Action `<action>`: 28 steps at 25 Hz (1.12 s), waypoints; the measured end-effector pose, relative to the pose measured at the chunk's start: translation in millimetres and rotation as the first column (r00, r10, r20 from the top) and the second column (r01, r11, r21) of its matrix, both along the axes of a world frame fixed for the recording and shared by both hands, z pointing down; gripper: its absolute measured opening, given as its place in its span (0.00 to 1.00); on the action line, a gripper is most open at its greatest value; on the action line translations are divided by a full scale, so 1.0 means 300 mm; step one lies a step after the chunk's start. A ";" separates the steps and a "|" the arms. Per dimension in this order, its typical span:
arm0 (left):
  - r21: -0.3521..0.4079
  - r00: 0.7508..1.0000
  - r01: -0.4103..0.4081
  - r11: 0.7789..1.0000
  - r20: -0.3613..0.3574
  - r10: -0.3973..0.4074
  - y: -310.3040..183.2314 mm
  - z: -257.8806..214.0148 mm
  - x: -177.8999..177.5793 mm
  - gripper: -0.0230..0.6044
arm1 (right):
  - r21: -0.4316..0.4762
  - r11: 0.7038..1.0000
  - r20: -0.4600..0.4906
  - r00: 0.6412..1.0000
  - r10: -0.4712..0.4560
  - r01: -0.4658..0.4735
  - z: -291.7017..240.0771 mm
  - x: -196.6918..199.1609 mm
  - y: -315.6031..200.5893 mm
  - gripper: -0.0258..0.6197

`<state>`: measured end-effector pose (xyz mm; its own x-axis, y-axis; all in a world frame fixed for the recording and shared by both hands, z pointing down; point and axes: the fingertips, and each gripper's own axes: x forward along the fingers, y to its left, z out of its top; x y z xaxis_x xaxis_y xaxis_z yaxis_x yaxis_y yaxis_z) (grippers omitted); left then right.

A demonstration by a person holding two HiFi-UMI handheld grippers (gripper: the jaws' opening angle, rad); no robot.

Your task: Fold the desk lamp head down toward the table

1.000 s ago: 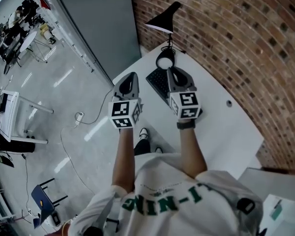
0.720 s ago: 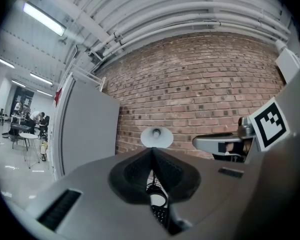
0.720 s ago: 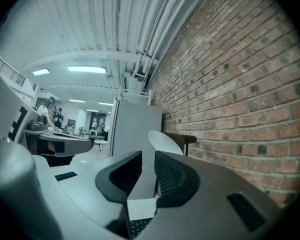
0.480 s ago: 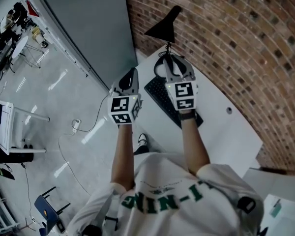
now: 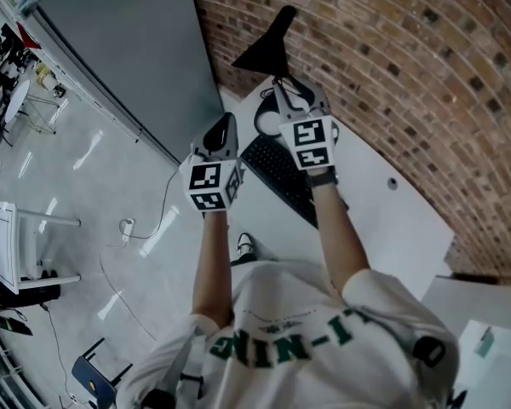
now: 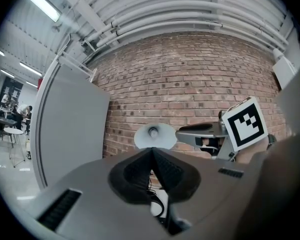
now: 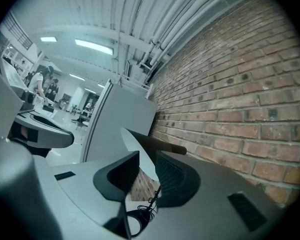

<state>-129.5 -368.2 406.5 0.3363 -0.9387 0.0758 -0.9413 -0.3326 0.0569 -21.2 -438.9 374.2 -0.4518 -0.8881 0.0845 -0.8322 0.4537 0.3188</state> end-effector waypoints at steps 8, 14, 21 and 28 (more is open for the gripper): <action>-0.020 1.000 -0.002 1.000 -0.012 0.001 -0.033 0.034 -0.018 0.04 | -0.048 0.998 -0.021 0.999 0.049 -0.049 0.061 0.038 -0.090 0.18; -0.035 1.000 0.012 0.999 -0.017 -0.012 -0.045 0.062 -0.047 0.04 | -0.041 0.996 0.001 0.997 0.081 -0.081 0.071 0.048 -0.106 0.10; -0.042 1.000 0.008 0.999 -0.016 -0.008 -0.057 0.072 -0.050 0.04 | -0.034 0.996 0.032 0.996 0.086 -0.085 0.069 0.045 -0.104 0.09; -0.054 1.000 -0.008 0.999 -0.010 0.008 -0.065 0.093 -0.022 0.04 | -0.093 0.993 0.064 0.995 0.081 -0.075 0.143 0.052 -0.106 0.10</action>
<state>-136.3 -387.6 434.4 0.3449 -0.9306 0.1228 -0.9379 -0.3365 0.0838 -5.5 -470.6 417.0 -0.3887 -0.9110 0.1377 -0.8844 0.4109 0.2213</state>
